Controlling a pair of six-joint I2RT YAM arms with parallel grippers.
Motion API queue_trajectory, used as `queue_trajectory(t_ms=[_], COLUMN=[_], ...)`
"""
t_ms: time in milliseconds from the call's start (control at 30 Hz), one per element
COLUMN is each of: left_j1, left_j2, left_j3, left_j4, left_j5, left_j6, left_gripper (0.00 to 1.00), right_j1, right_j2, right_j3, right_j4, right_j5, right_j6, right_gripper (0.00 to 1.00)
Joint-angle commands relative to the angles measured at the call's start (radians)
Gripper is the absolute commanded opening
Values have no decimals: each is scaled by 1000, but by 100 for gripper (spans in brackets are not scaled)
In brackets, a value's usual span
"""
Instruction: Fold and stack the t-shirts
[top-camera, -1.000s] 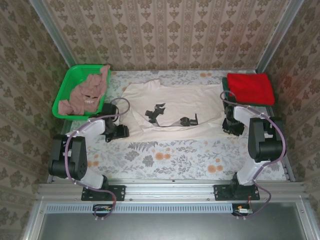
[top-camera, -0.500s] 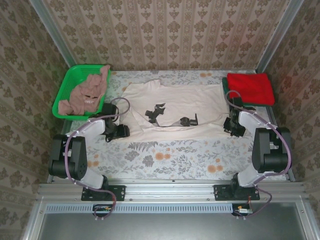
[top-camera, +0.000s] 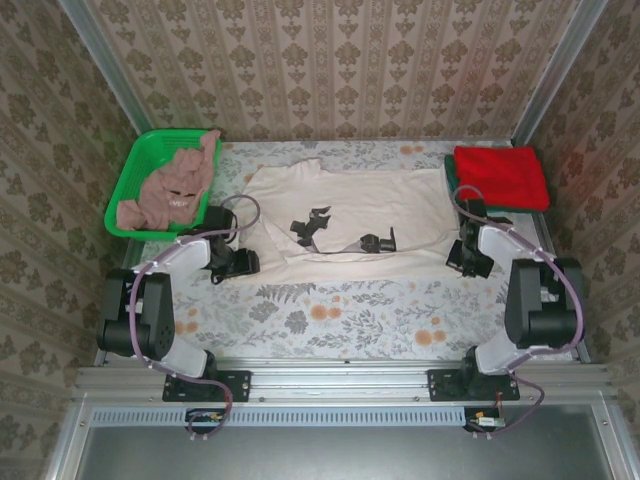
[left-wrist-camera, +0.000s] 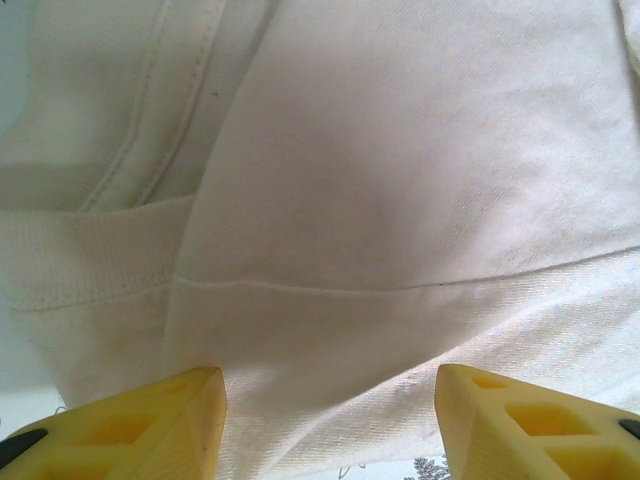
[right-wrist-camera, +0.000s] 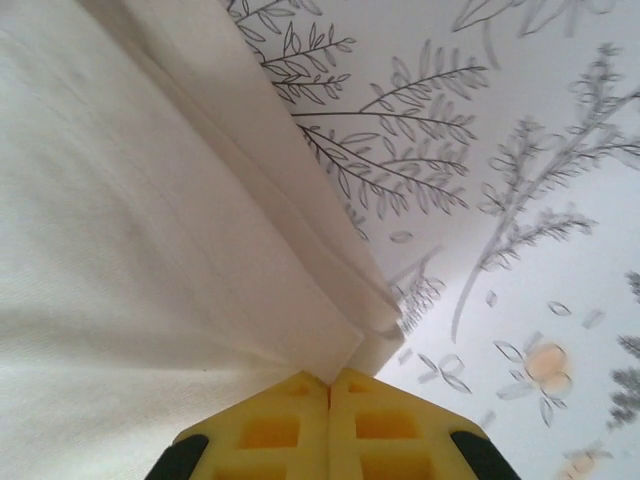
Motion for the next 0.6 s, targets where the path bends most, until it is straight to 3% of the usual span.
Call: queue_trajectory(t_ms=[0,267,300,367,467,567], left_j1=[9,13,15,18,20,22], left_j2=[7,21,21,21,16,9], left_j3=[-8,-3,-4,-6,-9,-14], left_j4=[-4,-2,-3,-5,-8,-9], left_j5=[19,29,30,32,33,32], left_j6=[2,3,2,3,3,4], left_gripper=[58,58,58,58,58,58], right_j1=[-7,-7,-8,-8,9,92], right_j2=[-111,-237,-240,-235,-247,-340], right_j3=[-28,-123,-132,-132,-103,-54], right_j4=[-91,-136,-134,-150,-200,-226], right_j5=[35,43,46,46,53,66], right_j6=[41,125,127,136,130,135], right_gripper=[0,0,2,22,24,26])
